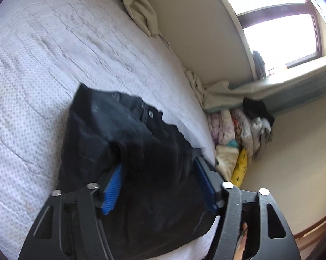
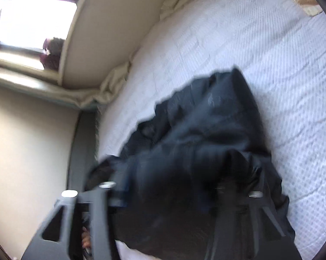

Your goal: Fold large clothes

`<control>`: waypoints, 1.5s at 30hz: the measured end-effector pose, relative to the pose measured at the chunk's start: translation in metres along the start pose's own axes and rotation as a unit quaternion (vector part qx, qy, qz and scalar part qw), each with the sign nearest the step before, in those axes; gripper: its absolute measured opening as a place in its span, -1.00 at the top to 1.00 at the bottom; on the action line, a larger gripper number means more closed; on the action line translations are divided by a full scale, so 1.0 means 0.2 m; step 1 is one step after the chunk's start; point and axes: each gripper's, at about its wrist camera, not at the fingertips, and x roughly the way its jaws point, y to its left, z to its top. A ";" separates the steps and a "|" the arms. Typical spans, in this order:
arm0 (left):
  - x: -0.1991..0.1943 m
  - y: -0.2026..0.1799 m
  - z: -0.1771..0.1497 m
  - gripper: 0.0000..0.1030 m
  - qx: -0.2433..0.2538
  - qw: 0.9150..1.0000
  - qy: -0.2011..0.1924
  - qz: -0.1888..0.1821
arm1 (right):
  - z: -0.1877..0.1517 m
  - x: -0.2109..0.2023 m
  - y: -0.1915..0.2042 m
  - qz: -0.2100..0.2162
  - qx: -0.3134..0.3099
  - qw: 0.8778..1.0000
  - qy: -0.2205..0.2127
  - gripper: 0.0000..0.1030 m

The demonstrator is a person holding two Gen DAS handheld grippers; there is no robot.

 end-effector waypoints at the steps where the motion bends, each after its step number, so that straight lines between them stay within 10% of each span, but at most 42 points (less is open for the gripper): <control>1: -0.02 0.00 0.01 -0.48 0.000 1.000 -0.014 0.006 | 0.01 -0.03 0.01 0.005 -0.001 1.000 -0.019 -0.41; 17: 0.04 -0.05 -0.05 -0.51 0.098 0.988 -0.031 0.112 | -0.02 -0.16 0.19 -0.182 -0.177 0.964 -0.081 -0.43; 21: 0.15 -0.04 -0.09 -0.21 0.115 0.985 -0.007 0.130 | -0.01 -0.10 0.15 -0.196 -0.180 0.962 -0.059 -0.41; 24: 0.21 -0.03 -0.13 0.57 0.127 0.981 0.016 0.145 | 0.00 -0.03 0.12 -0.192 -0.176 0.965 -0.029 0.15; 27: 0.19 -0.03 -0.15 0.72 0.121 0.980 0.020 0.154 | -0.01 0.00 0.11 -0.217 -0.180 0.959 -0.007 0.68; 33: 0.11 -0.02 -0.23 0.74 0.143 0.967 0.019 0.212 | -0.04 -0.01 0.05 -0.235 -0.151 0.960 0.018 0.78; 45: 0.30 0.17 -0.26 0.56 0.101 0.970 0.045 0.215 | -0.08 0.17 -0.20 -0.271 -0.115 0.955 0.048 0.69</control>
